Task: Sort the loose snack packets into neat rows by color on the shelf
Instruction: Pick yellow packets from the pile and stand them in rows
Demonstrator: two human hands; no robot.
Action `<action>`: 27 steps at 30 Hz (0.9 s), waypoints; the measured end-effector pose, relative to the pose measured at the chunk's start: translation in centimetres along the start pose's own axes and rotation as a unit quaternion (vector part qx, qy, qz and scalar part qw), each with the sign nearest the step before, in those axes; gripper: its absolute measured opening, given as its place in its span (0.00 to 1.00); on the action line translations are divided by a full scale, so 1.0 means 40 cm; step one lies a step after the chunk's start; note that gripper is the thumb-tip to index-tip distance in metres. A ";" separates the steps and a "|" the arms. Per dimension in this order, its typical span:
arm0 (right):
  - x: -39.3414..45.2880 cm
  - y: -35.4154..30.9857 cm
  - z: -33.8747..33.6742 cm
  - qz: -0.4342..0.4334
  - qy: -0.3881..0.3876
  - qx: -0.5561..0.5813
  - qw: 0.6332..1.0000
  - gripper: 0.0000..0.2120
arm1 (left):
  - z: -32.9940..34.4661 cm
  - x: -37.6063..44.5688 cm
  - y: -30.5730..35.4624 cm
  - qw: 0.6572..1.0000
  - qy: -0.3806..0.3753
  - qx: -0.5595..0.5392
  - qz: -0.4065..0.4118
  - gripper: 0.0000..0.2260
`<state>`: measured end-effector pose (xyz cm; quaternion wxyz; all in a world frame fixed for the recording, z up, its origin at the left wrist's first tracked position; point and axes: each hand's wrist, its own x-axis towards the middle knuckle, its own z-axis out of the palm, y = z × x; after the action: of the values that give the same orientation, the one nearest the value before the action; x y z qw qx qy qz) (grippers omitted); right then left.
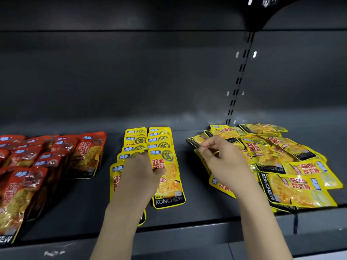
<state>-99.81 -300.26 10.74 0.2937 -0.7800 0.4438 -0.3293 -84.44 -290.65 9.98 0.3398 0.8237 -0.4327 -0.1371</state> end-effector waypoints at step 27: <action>-0.044 0.108 -0.175 0.050 0.047 -0.006 0.998 0.01 | 0.125 0.218 0.298 0.966 -0.117 0.161 0.167 0.15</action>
<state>-108.08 -301.73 11.34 0.2840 -0.7423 0.4972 -0.3481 -89.31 -304.59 15.01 0.1683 0.7619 -0.6170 -0.1024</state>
